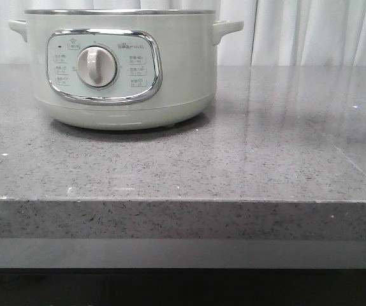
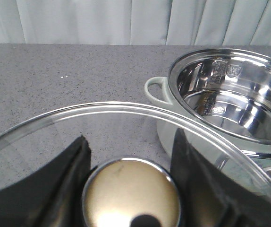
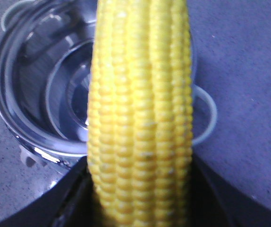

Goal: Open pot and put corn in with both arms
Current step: 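Lift the corn with the right gripper and carry it over the pot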

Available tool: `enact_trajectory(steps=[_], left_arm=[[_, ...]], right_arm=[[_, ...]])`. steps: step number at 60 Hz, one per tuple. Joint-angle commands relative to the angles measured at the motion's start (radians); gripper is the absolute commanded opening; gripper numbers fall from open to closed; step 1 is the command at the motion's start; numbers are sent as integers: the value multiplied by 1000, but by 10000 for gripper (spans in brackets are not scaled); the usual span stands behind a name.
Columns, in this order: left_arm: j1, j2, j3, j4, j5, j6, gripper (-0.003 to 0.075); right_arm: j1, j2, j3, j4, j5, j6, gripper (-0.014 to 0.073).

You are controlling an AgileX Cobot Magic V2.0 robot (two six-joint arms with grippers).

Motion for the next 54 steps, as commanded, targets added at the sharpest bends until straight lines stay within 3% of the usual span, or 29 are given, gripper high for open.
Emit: enact_trajectory(steps=[1,24,46,54], left_arm=[[0,-7,-40,-5,-169,-7,262],[0,-7,-40,-5,-189,-7,261],[0,-7,-40,-5,-199,-7,262],[0,-7,-40,-5,-201,-7,261]], right_arm=[[28,26,-97,11,-78,-14,274],[71,275,-324,21,-79,-14,274],[71,372,-358,28,-88,-14,274],[71,380,-358,28,-88,-14,359]])
